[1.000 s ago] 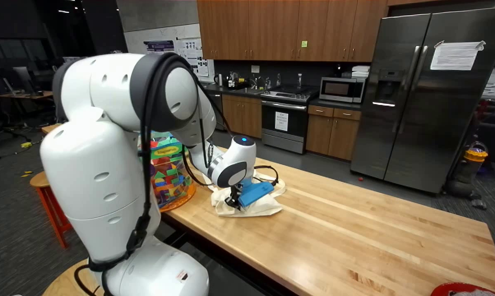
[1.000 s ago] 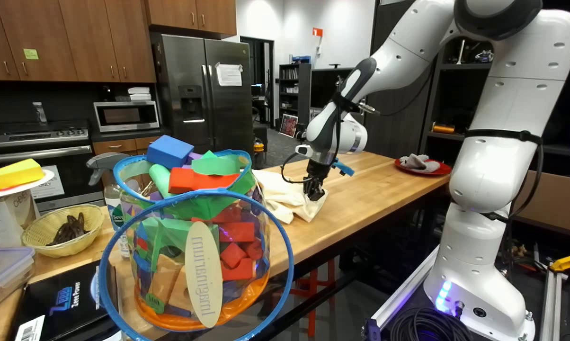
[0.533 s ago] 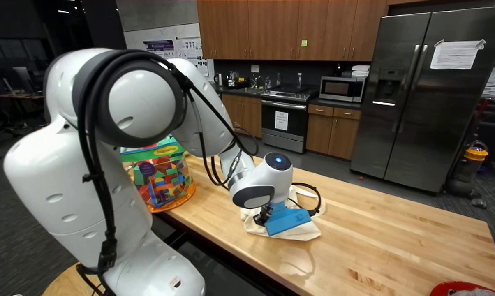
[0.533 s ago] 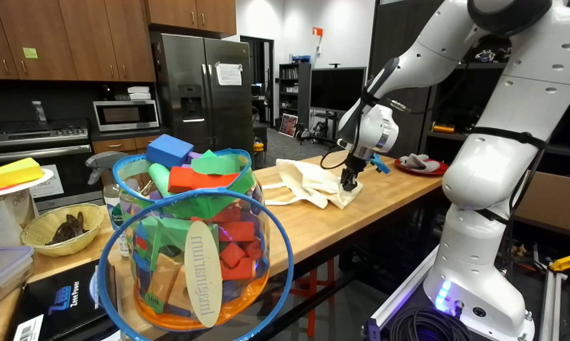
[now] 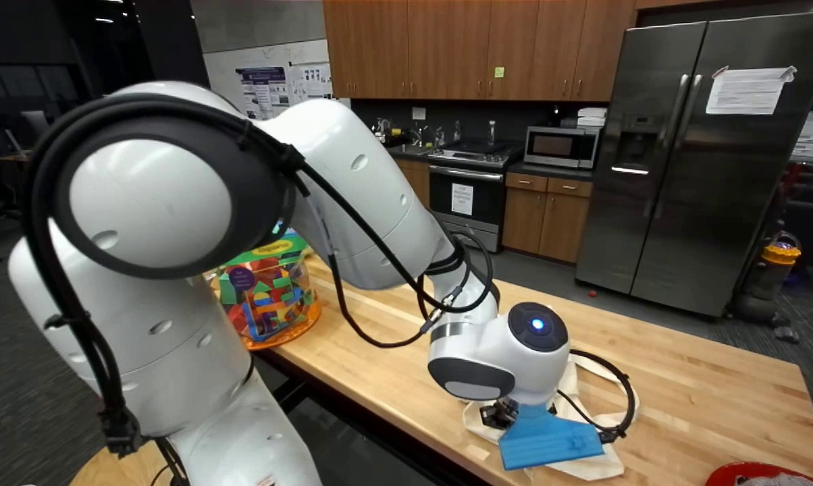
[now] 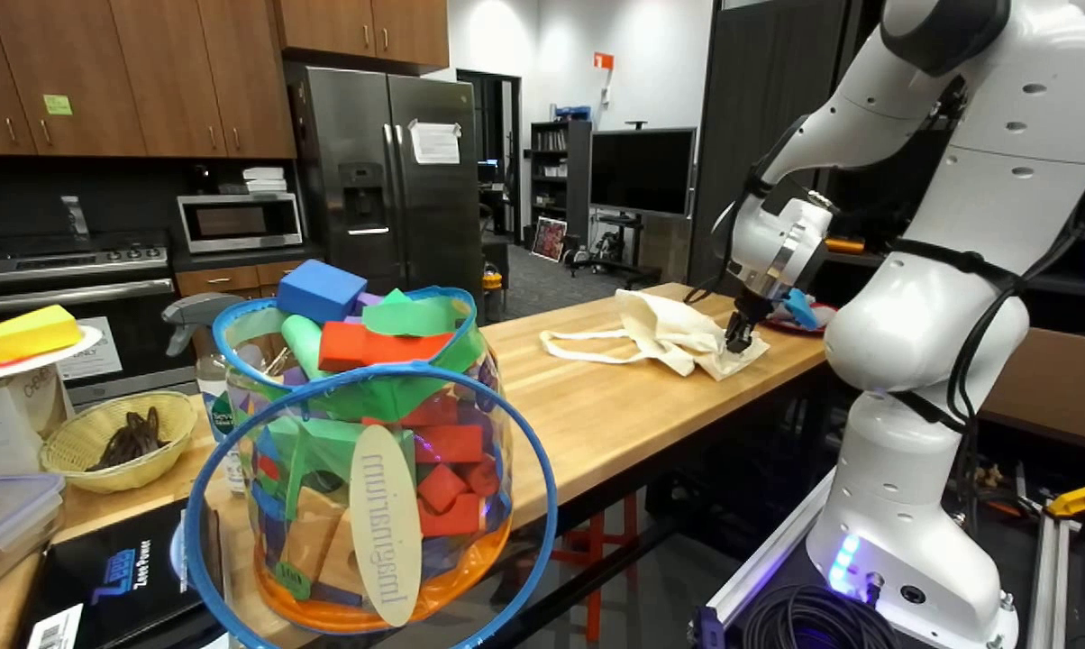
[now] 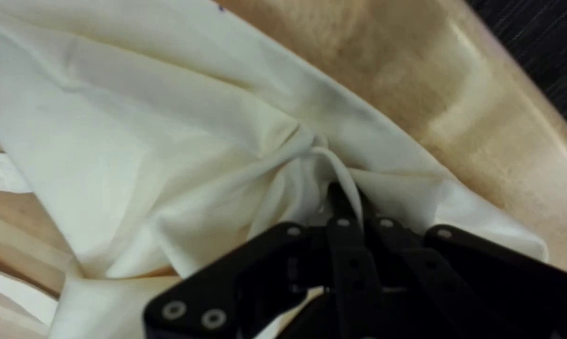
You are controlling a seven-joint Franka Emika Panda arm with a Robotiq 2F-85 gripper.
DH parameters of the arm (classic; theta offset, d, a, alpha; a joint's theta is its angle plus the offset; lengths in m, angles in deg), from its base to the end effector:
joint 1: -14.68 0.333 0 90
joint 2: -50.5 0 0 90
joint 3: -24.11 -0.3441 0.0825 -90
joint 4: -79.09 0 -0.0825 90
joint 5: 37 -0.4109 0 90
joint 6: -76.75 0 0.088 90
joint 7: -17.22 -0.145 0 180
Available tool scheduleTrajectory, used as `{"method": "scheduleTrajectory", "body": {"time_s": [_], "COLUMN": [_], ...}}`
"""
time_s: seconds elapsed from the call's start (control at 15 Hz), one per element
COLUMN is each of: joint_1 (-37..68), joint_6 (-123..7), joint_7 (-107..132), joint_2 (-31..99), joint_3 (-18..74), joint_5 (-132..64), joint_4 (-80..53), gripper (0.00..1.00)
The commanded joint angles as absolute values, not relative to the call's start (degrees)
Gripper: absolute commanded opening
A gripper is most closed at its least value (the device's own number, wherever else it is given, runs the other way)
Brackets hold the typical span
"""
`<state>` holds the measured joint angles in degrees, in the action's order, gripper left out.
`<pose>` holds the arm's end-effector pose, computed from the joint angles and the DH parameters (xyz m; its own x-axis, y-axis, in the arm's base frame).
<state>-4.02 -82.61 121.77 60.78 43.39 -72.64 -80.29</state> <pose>0.3151 -0.2597 0.2411 0.7735 0.5478 0.3187 0.5361 -0.8338 0.1319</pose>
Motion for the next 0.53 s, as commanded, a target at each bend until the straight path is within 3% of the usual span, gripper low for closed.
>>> {"method": "scheduleTrajectory", "body": {"time_s": [0.0, 0.47], "joint_1": [-6.77, -2.85], "joint_6": [-82.82, -81.09], "joint_7": [122.68, 116.52], "joint_2": [60.47, 63.06], "joint_3": [44.53, 37.66], "joint_5": [-72.60, -70.35], "joint_4": [-80.28, -74.93], "gripper": [0.01, 0.01]}}
